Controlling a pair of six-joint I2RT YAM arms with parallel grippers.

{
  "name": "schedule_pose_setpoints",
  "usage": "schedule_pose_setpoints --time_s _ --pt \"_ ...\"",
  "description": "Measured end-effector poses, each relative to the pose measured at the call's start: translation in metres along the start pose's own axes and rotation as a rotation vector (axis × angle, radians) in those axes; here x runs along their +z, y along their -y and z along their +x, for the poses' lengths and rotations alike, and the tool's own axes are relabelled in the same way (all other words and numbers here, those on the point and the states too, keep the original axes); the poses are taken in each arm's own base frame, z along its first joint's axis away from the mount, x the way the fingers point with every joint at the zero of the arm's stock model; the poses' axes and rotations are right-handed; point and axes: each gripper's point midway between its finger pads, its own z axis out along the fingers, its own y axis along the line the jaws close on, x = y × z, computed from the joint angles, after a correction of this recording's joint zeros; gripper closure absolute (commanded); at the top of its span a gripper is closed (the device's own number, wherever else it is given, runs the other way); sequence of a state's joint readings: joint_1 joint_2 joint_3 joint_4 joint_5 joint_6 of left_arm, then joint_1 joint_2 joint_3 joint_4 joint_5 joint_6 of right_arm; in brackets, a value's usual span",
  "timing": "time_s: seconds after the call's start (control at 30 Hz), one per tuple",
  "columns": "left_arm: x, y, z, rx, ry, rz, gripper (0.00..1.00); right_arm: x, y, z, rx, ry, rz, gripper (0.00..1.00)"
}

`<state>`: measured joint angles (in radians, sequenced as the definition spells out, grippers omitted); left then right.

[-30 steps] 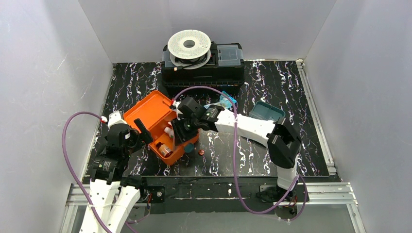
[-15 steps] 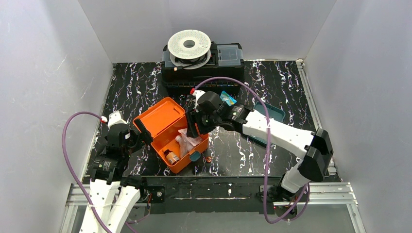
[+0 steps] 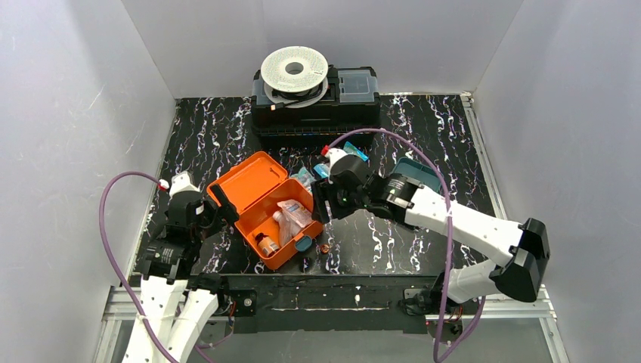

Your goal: Organize the medicine kit

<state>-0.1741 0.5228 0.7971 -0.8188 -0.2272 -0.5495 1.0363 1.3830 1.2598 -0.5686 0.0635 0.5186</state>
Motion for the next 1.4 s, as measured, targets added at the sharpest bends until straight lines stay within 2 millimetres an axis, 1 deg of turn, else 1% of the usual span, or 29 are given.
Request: schedule_pose_setpoints --time_s 0.1,0.2,0.4,0.5,0.63,0.8,0.9,1.03,1.1,1.27,1.4 --pt "0.003 0.001 0.002 0.005 -0.016 -0.001 0.01 -0.006 0.011 0.012 0.014 -0.004 0.03 0.28" --pt "0.004 0.002 0.003 0.009 -0.026 -0.002 0.01 -0.007 0.022 0.027 0.032 -0.022 0.057 0.29" --pt "0.004 0.003 0.004 0.01 -0.03 0.003 0.01 0.008 0.043 0.072 0.067 -0.119 0.113 0.29" --pt "0.004 0.003 0.004 0.01 -0.035 0.004 0.01 0.017 0.043 0.081 0.071 -0.148 0.123 0.28" --pt "0.005 0.003 0.005 0.013 -0.041 0.003 0.01 0.032 0.041 0.081 0.074 -0.152 0.124 0.28" --pt "0.006 0.003 0.006 0.015 -0.047 0.001 0.0 0.058 0.041 0.077 0.057 -0.183 0.158 0.28" --pt "0.006 0.003 0.006 0.015 -0.047 0.001 0.0 0.068 0.037 0.067 0.019 -0.179 0.155 0.28" --pt "0.006 0.003 0.006 0.016 -0.047 0.001 0.0 0.075 0.029 0.047 -0.073 -0.156 0.129 0.28" --pt "0.006 0.003 0.006 0.016 -0.047 0.001 0.0 0.079 0.025 0.041 -0.117 -0.15 0.113 0.28" --pt "0.006 0.003 0.006 0.016 -0.047 0.001 0.0 0.092 0.016 0.031 -0.223 -0.163 0.063 0.28" --pt "0.006 0.003 0.006 0.016 -0.047 0.001 0.0 0.105 0.005 0.022 -0.263 -0.167 0.022 0.28"
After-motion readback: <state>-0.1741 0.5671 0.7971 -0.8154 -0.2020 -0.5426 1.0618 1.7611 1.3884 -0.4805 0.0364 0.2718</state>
